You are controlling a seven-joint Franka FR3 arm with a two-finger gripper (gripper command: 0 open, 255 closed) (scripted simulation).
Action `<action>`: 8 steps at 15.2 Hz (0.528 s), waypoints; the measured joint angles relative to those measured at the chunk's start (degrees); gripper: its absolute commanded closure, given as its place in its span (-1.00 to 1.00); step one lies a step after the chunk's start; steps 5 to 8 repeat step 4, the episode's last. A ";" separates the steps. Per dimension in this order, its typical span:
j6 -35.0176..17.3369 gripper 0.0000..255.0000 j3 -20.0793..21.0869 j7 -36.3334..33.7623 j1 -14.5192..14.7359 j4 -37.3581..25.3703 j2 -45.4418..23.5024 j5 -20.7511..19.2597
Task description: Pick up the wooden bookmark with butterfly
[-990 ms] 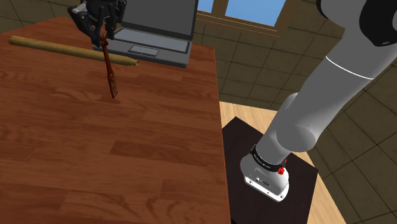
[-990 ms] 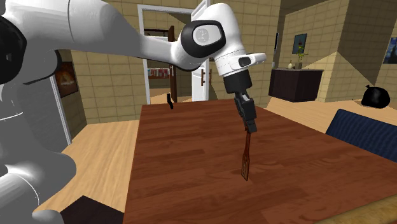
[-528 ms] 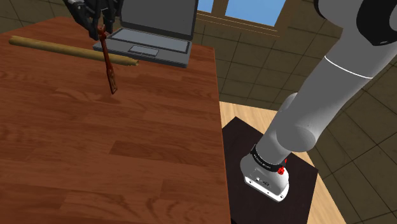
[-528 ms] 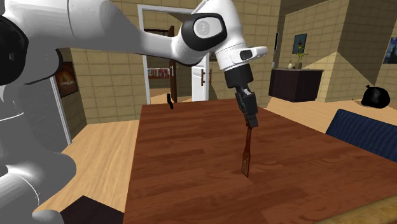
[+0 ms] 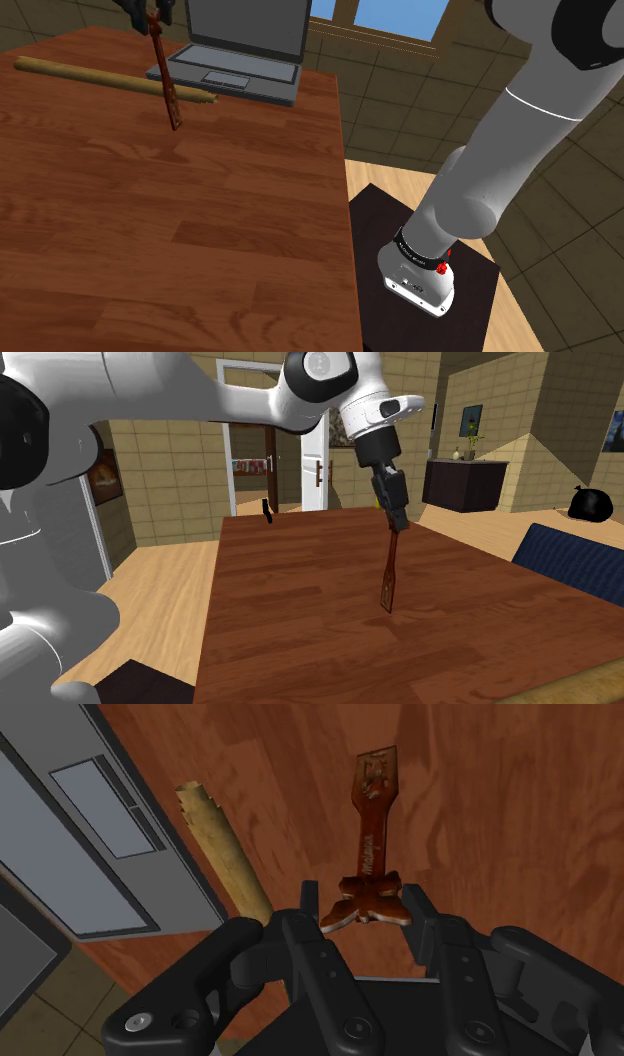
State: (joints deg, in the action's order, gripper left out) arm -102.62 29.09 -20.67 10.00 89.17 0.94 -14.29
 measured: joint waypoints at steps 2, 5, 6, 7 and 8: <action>1.68 1.00 0.11 0.23 0.10 -2.13 -0.52 -0.21; 2.82 1.00 0.24 0.28 0.22 -3.56 -0.89 -0.40; 2.82 1.00 0.24 0.28 0.22 -3.56 -0.89 -0.40; 2.82 1.00 0.24 0.28 0.22 -3.56 -0.89 -0.40; 2.82 1.00 0.24 0.28 0.22 -3.56 -0.89 -0.40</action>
